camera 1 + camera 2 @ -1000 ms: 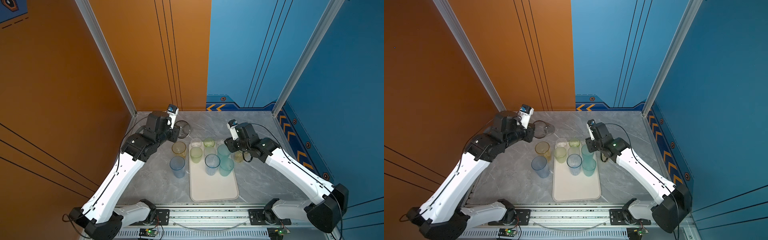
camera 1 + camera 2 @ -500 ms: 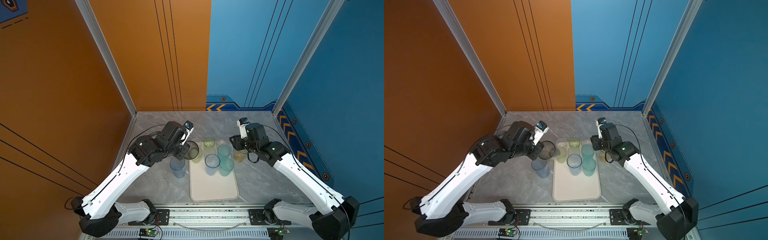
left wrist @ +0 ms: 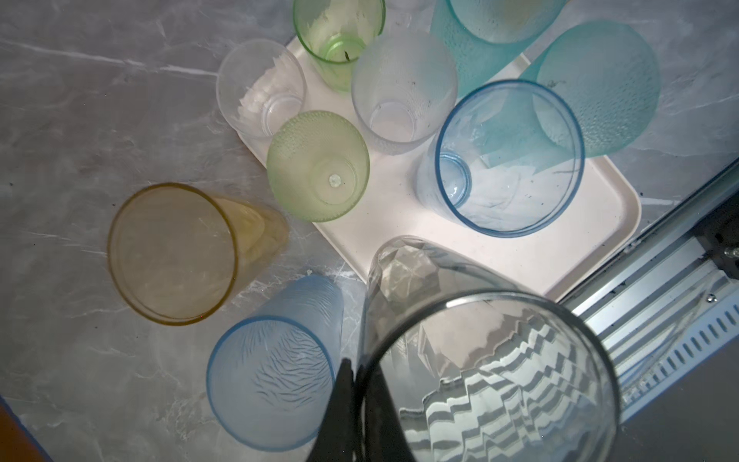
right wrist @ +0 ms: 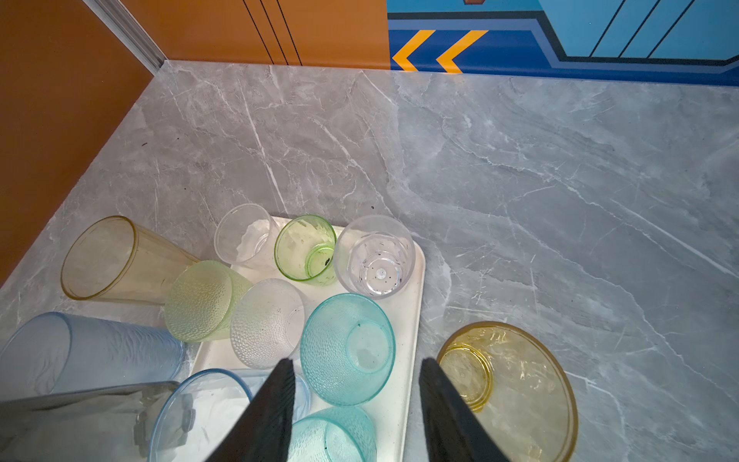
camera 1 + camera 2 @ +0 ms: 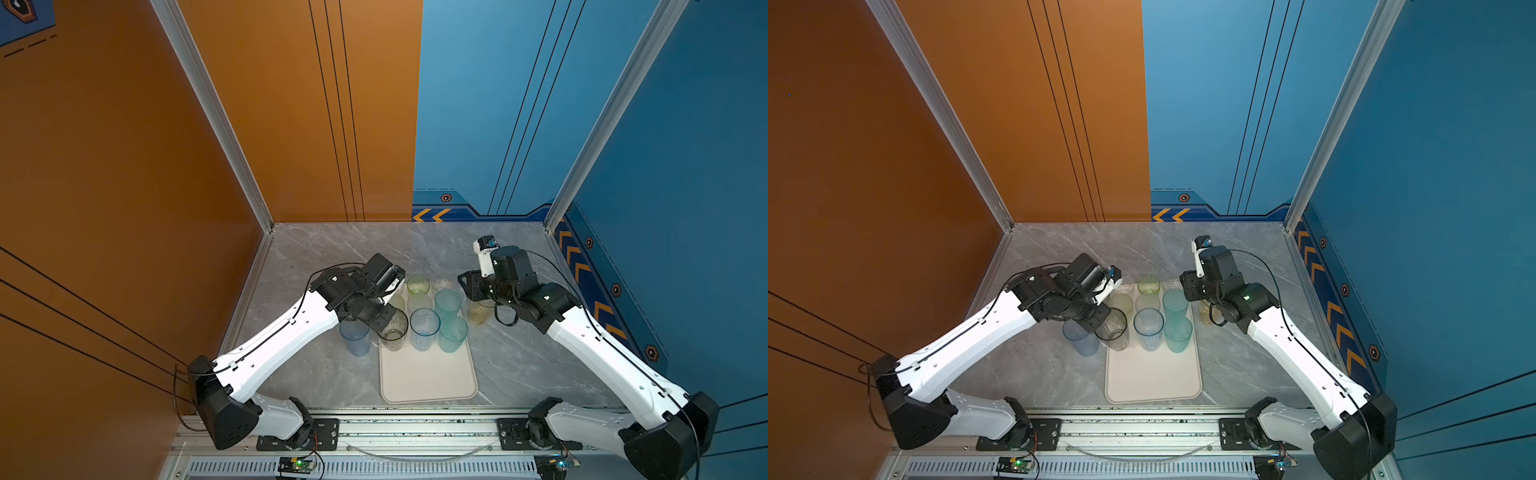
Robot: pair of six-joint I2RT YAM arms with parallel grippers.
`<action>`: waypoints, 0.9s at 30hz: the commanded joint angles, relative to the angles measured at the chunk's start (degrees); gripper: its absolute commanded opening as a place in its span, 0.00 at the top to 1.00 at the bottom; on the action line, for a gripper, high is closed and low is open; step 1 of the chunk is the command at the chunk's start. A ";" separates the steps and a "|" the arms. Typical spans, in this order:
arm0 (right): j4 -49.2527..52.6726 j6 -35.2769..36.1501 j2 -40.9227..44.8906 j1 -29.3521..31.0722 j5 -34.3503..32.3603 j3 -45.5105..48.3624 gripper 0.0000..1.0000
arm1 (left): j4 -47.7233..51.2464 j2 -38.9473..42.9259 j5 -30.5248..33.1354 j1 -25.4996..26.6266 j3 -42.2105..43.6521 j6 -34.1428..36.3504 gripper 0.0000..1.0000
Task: Place the glasses into the tray
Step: 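Lower the grey cup onto the tray beside the pale blue cup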
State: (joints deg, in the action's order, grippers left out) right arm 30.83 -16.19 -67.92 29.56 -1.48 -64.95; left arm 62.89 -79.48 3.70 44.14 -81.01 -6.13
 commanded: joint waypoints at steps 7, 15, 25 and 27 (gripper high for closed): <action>-0.07 -0.12 -0.09 -0.30 0.98 -0.03 0.51 | -5.26 -1.77 -3.65 -2.35 3.59 -0.87 0.95; 0.02 -0.16 -0.70 -0.59 0.95 -0.18 0.51 | -6.86 -3.35 -2.34 -3.78 4.89 0.23 0.95; 0.28 0.01 -2.12 -0.80 0.97 -1.14 0.51 | -8.78 -5.65 -2.92 -5.03 6.22 0.97 0.95; 0.28 0.10 -2.45 -0.74 1.01 -1.26 0.51 | -9.05 -6.09 -2.72 -5.25 6.46 1.16 0.95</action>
State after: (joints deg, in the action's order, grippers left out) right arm 30.83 -16.16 -69.71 29.06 -1.26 -64.95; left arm 54.78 -84.97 1.85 39.55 -75.07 -5.80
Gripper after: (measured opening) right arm 0.494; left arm 0.072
